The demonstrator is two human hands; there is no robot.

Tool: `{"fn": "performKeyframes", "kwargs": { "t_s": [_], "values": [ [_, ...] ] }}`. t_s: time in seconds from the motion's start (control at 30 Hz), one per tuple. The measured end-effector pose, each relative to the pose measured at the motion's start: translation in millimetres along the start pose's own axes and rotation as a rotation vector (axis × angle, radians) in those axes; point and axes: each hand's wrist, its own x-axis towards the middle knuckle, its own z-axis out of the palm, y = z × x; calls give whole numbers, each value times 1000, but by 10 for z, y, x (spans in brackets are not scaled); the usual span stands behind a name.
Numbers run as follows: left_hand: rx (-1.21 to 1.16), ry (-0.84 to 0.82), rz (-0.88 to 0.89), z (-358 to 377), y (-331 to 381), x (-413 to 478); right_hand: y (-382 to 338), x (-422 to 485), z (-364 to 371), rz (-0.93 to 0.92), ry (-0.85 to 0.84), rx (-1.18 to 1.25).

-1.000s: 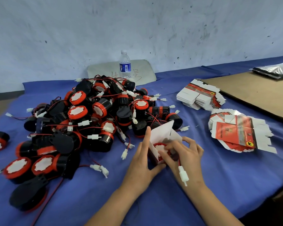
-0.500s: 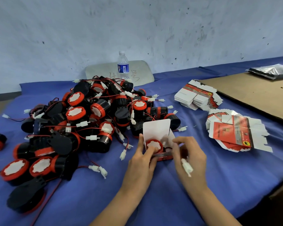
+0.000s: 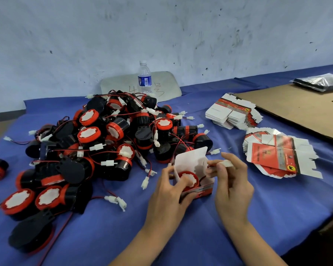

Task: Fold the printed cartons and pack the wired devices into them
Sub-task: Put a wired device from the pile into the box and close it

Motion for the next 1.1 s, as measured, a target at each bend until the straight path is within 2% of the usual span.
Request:
{"fn": "performKeyframes", "kwargs": {
  "t_s": [0.1,0.3,0.4,0.5,0.57,0.7,0.8,0.87,1.0,1.1],
  "values": [
    [30,-18,-5,6,4,-16,-32,-6,17,-43,-104,-86],
    [41,-9,0,12,8,-19,-21,35,27,-191,-152,-265],
    [51,-9,-7,8,3,-18,-8,23,38,-55,-198,-234],
    [50,-25,-24,0,1,-22,-3,8,10,37,-78,-40],
    [55,-33,-30,-6,5,-21,7,26,-25,58,-49,-26],
    [59,-34,-38,-10,6,-28,13,52,-35,-57,-134,-185],
    [61,-38,-34,-9,3,-30,28,44,0,-236,-224,-420],
    [66,-44,-41,-2,-2,-27,52,35,10,-302,-208,-558],
    [63,-54,-67,15,0,-16,40,16,12,-325,-198,-713],
    [61,-35,-73,22,-19,-15,-6,-2,38,-277,-211,-724]
  ]
}}
